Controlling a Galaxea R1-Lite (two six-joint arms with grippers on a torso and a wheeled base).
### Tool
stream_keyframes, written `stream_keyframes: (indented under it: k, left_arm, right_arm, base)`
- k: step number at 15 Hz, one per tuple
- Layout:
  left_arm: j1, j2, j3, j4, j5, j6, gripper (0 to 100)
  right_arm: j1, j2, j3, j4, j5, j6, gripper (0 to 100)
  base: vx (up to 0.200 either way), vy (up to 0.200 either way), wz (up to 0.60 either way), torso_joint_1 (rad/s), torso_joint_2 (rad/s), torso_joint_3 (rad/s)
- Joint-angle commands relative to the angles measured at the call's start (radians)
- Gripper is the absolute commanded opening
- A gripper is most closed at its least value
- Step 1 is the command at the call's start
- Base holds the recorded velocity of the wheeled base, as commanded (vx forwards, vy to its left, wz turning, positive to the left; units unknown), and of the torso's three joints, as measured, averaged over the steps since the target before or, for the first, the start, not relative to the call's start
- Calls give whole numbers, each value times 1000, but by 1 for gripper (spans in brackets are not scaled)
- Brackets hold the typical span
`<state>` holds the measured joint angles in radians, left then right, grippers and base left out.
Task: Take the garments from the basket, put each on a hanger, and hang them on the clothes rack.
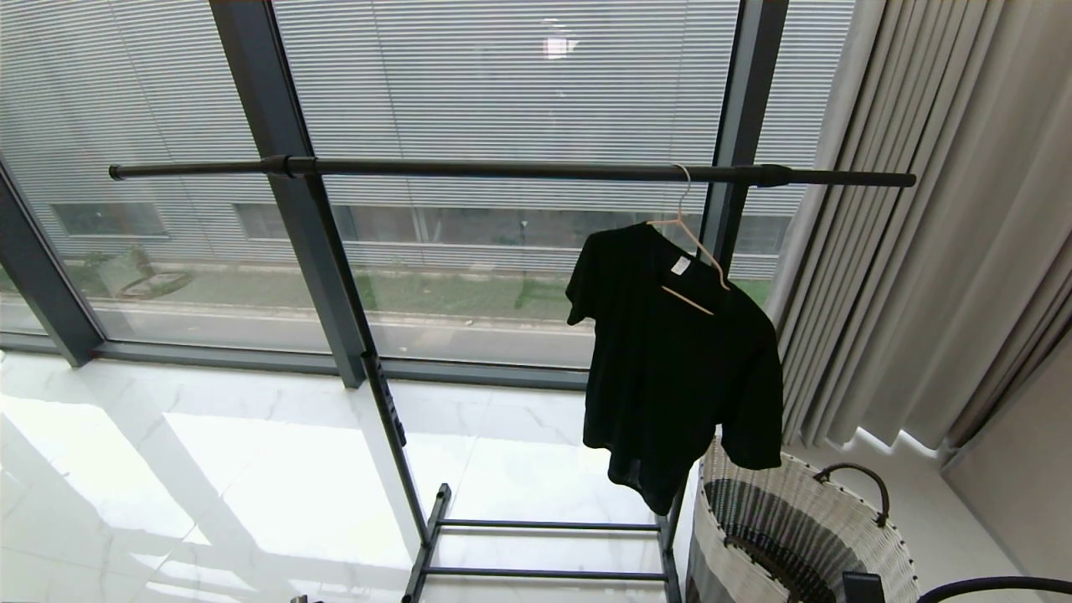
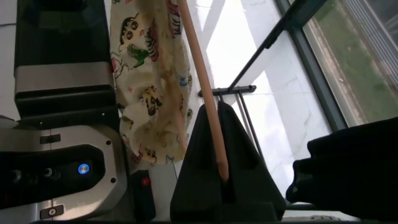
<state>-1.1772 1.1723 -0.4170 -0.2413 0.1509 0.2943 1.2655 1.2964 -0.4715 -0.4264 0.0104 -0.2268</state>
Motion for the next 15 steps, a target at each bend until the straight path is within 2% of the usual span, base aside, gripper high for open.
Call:
stream_keyframes:
  k: [1, 4, 5, 8, 13, 15]
  left_arm:
    - [2, 6, 0, -3, 1, -1, 0]
    - [33, 16, -3, -6, 1, -3, 0]
    - [41, 15, -2, -6, 1, -3, 0]
    - [42, 10, 0, -6, 3, -3, 0]
    - [59, -19, 35, -4, 6, 2, 0]
    - [102, -19, 32, -6, 24, 0, 0]
  right_arm:
    - [5, 0, 1, -2, 3, 1, 0]
    - [15, 1, 4, 1, 2, 3, 0]
    - [15, 1, 4, 14, 2, 3, 100]
    - [12, -9, 4, 24, 0, 4, 100]
    - [-77, -49, 14, 24, -56, 6, 100]
    - [-72, -54, 19, 24, -55, 4, 100]
  base:
    - [0, 0, 0, 0, 0, 0]
    - [0, 0, 0, 0, 0, 0]
    - [0, 0, 0, 0, 0, 0]
    - [0, 0, 0, 0, 0, 0]
    - [0, 0, 0, 0, 0, 0]
    - [0, 0, 0, 0, 0, 0]
